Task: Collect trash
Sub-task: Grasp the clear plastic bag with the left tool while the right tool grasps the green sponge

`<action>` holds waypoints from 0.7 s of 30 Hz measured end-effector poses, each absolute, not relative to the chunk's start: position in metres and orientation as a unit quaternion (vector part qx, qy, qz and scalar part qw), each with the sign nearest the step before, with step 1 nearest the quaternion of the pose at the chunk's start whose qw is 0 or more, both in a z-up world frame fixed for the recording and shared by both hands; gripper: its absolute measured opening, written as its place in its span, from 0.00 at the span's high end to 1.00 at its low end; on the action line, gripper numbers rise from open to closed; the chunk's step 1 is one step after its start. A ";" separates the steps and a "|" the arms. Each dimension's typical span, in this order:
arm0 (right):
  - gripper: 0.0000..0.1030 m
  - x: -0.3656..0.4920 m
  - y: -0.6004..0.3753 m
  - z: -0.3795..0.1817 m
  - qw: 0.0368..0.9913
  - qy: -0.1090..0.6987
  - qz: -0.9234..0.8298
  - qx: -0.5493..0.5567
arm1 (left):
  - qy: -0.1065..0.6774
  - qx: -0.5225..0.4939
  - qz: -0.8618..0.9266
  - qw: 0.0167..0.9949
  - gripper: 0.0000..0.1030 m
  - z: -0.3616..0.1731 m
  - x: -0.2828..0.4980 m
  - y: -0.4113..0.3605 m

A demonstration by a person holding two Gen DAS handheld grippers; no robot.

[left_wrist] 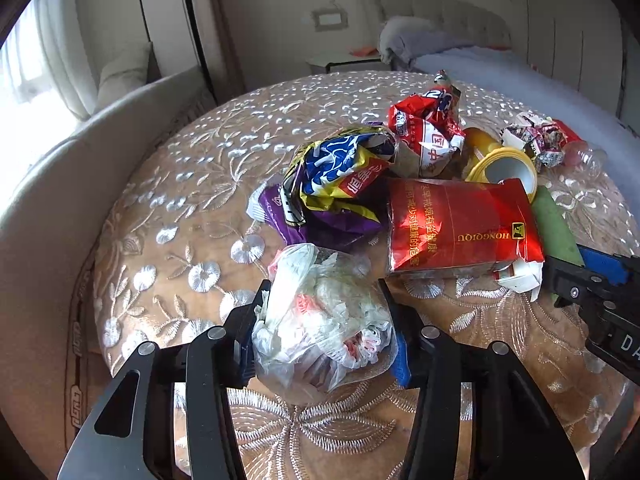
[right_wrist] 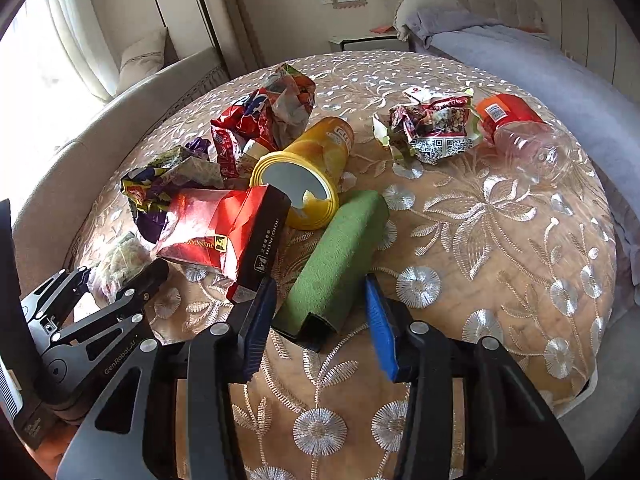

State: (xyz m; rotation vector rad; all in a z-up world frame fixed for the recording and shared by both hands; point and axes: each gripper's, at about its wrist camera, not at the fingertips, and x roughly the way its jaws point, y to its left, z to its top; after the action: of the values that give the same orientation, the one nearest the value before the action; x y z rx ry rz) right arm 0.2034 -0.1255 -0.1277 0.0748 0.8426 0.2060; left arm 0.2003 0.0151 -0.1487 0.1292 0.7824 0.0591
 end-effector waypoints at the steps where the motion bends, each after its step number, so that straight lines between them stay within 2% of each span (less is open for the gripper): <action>1: 0.61 0.202 -0.122 -0.128 0.910 0.402 0.099 0.031 | 0.381 0.057 0.027 0.922 0.53 -0.148 0.199 0.017; 7: 0.68 0.189 -0.134 -0.124 0.915 0.382 0.119 0.056 | 0.372 0.029 0.022 0.927 0.54 -0.142 0.187 0.026; 21: 0.70 0.143 -0.183 -0.083 0.942 0.300 0.131 0.072 | 0.323 0.052 -0.024 0.945 0.54 -0.090 0.153 -0.015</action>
State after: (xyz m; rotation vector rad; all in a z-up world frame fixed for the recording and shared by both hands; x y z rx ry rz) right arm 0.1427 -0.1833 -0.0831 0.1464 0.6118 0.2678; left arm 0.1534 -0.0153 -0.0905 0.1056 0.6579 -0.0481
